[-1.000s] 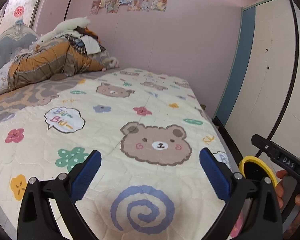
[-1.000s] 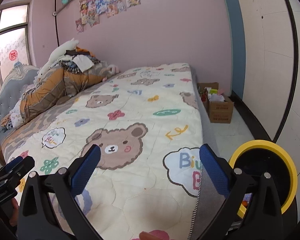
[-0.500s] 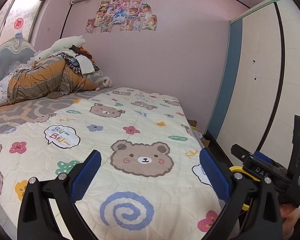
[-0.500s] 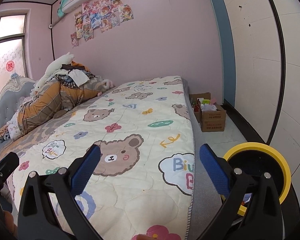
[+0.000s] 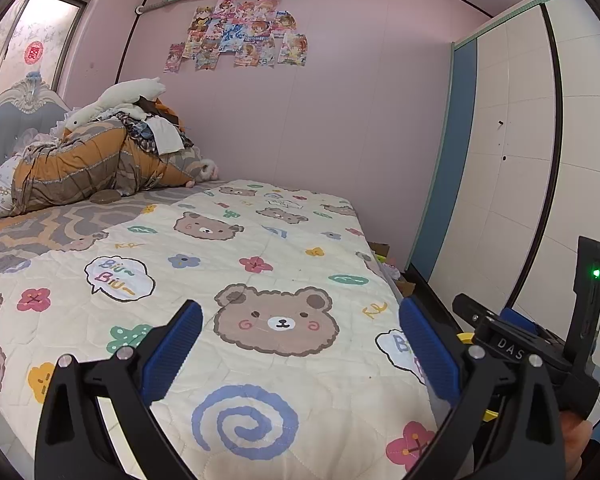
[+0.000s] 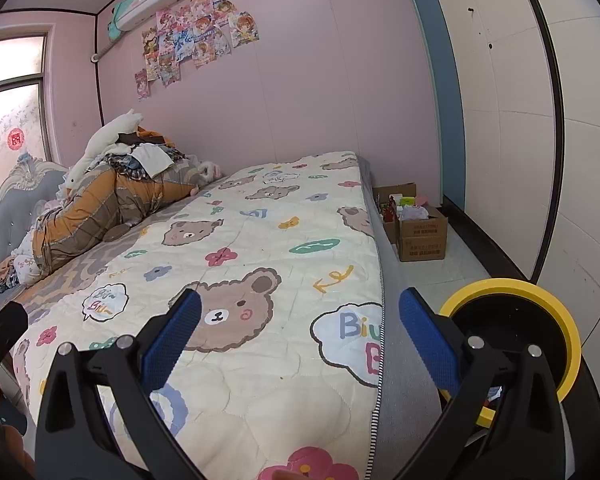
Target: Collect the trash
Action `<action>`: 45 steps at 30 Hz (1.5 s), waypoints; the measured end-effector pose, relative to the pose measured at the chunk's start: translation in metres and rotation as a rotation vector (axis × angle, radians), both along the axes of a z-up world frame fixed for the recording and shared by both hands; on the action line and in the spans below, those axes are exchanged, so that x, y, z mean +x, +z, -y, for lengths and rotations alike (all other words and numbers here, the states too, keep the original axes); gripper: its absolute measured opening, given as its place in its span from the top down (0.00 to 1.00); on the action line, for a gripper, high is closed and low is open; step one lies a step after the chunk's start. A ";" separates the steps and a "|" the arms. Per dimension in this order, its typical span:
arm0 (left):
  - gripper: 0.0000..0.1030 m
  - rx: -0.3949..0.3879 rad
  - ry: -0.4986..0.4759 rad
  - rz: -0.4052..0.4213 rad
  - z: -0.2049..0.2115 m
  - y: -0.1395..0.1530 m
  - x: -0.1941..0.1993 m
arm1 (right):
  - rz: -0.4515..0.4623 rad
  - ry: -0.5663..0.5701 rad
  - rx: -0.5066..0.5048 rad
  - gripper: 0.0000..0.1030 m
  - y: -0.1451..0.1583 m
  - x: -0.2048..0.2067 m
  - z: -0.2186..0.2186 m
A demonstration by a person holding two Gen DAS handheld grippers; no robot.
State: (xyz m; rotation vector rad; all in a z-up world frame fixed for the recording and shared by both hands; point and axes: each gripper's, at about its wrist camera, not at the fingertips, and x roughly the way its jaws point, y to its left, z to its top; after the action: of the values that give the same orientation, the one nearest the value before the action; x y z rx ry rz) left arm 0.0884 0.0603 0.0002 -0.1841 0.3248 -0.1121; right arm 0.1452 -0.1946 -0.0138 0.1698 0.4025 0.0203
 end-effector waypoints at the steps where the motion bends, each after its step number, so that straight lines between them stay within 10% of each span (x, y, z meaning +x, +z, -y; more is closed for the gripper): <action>1: 0.08 0.002 0.002 0.001 0.000 0.000 -0.001 | -0.001 0.000 0.003 0.08 0.000 0.000 0.000; 45: 0.08 0.000 -0.006 -0.015 -0.005 -0.005 0.003 | -0.025 -0.008 0.018 0.08 -0.012 0.004 -0.001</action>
State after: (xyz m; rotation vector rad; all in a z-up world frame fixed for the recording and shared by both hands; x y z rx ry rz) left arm 0.0910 0.0655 -0.0045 -0.1840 0.3403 -0.1164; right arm 0.1489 -0.1933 -0.0258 0.1895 0.4267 0.0136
